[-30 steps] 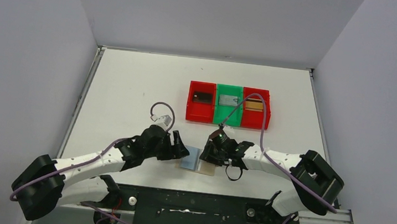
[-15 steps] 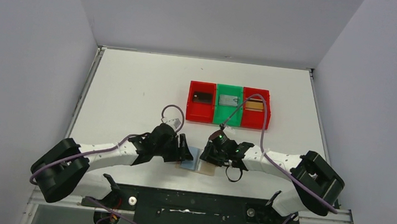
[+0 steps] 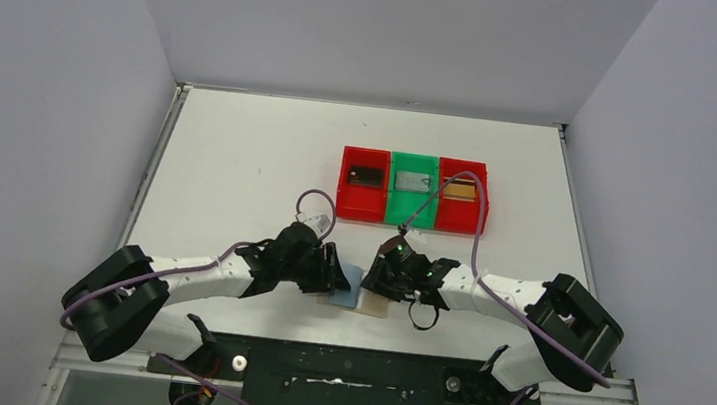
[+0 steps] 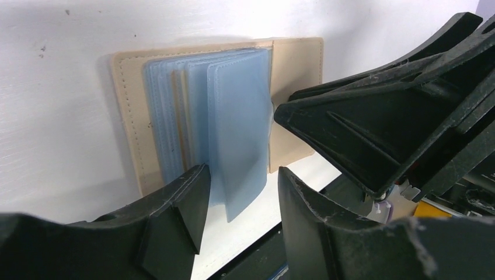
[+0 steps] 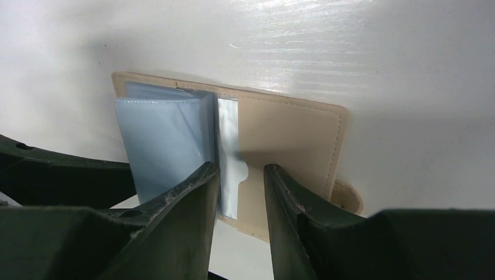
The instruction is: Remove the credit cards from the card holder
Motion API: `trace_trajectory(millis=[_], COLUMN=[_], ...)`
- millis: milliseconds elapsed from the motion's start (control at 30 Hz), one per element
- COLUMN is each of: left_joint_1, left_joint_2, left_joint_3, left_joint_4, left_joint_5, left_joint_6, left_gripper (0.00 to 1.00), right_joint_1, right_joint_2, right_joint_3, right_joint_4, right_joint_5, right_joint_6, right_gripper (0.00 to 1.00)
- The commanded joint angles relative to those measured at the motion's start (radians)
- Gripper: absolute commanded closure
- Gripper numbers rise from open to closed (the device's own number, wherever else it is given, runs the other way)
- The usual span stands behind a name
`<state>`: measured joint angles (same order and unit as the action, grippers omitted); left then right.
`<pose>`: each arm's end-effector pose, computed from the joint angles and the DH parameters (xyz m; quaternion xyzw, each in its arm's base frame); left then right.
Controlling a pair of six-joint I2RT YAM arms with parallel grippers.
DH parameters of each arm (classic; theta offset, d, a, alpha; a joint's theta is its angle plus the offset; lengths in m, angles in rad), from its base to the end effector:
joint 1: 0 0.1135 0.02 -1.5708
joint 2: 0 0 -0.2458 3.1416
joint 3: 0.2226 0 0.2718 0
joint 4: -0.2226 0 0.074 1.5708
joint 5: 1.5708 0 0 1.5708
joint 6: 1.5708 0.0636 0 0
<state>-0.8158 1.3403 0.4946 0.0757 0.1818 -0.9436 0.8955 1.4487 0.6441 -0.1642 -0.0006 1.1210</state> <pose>0.1853 -0.2137 0.0991 -0.0232 0.9175 -0.3524 0.1830 0.1844 0.2303 0.0947 0.1074 0.9490 0.2509 0.1579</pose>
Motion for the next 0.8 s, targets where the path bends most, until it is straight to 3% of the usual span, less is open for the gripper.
trace_trajectory(millis=[0,300,433,767], left_joint_1=[0.003,0.003,0.003,0.002], left_joint_2=[-0.002,-0.025,0.013,0.068], left_joint_3=[0.041,0.044,0.044,0.065], left_joint_4=[0.072,0.124,0.159,0.231], left_joint_5=[0.03,0.061,0.095,0.135], left_joint_6=[-0.001,-0.004,-0.011,-0.026], left_gripper=[0.57,0.67,0.67,0.68], right_joint_1=[-0.009,-0.018,-0.023,-0.048], right_joint_2=[0.014,0.0,-0.025,-0.228], right_joint_3=[-0.036,-0.039,-0.034,-0.087], right_joint_4=[0.018,0.053,0.064,0.07], right_joint_5=[0.03,0.01,0.008,0.077], right_joint_6=[0.01,0.008,0.011,0.058], right_gripper=[0.64,0.64,0.64,0.52])
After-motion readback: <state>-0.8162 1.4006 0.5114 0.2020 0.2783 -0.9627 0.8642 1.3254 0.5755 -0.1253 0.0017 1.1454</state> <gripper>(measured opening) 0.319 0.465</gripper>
